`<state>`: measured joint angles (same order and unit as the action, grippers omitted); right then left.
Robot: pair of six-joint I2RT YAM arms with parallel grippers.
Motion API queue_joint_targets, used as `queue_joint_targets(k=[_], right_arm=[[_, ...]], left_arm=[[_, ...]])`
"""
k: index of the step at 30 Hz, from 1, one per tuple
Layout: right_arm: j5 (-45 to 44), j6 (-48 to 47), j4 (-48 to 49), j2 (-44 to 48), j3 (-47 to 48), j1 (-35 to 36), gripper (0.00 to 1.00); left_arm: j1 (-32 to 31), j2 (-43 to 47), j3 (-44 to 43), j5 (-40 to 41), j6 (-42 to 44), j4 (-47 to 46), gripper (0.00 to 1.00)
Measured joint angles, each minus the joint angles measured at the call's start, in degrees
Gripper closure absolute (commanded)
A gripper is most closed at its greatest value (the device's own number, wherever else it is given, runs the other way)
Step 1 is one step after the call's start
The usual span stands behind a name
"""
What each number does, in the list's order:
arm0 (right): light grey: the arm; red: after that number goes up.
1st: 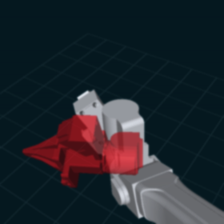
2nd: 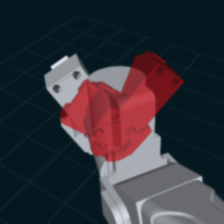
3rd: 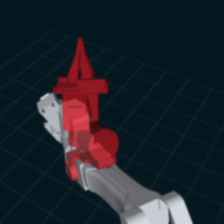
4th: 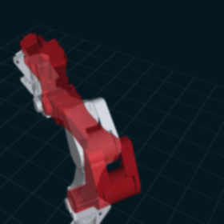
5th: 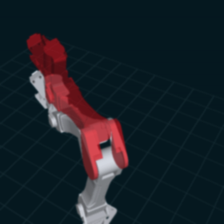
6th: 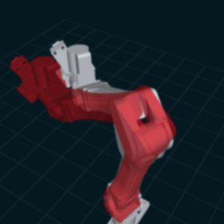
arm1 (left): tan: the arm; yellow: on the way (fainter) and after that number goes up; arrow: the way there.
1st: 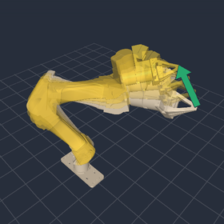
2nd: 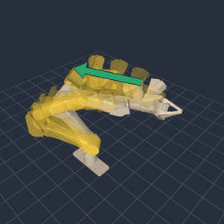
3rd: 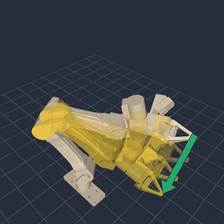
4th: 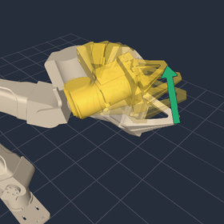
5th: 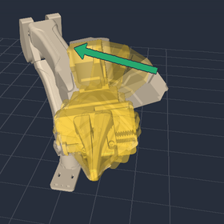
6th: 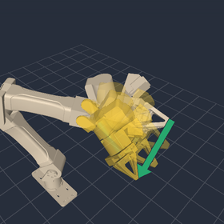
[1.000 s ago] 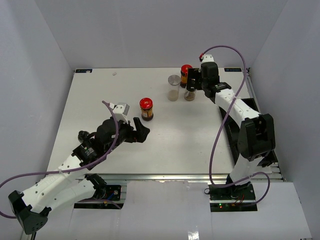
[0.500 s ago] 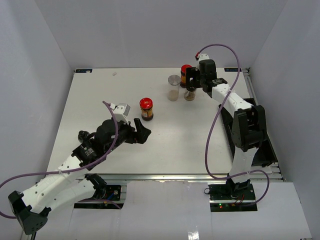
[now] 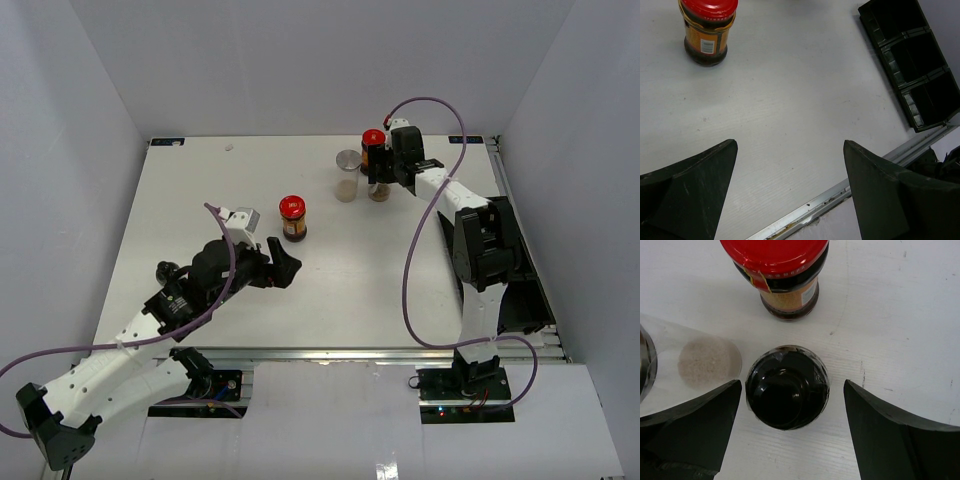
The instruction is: Organize the condiment bottles
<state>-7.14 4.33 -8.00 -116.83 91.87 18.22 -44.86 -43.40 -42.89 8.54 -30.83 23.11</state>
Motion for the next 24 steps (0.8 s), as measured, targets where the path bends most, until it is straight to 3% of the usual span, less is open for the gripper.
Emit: queue_joint_targets(k=[8, 12, 15, 17, 19, 24], right_arm=[[-0.2, -0.1, 0.4, -2.9, 2.5, 0.0, 0.20], [-0.2, -0.1, 0.5, -3.4, 3.0, 0.0, 0.37], [-0.6, -0.2, 0.6, -3.5, 3.4, 0.0, 0.56], [-0.8, -0.3, 0.6, -3.5, 3.6, 0.0, 0.70], [-1.2, -0.3, 0.4, -3.5, 3.6, 0.0, 0.92], [-4.1, -0.2, -3.0, -1.4, 2.6, 0.2, 0.92]], left_arm=[[0.0, -1.0, 0.0, 0.0, 0.0, 0.3, 0.02], [0.0, -1.1, 0.0, 0.1, 0.0, 0.3, 0.02], [0.0, -1.3, 0.0, 0.3, 0.0, 0.3, 0.02], [0.0, -1.4, 0.0, 0.4, 0.0, 0.4, 0.02], [0.0, -1.5, 0.0, 0.6, 0.0, 0.4, 0.02], [0.0, -2.2, 0.0, 0.7, -0.1, 0.5, 0.02]])
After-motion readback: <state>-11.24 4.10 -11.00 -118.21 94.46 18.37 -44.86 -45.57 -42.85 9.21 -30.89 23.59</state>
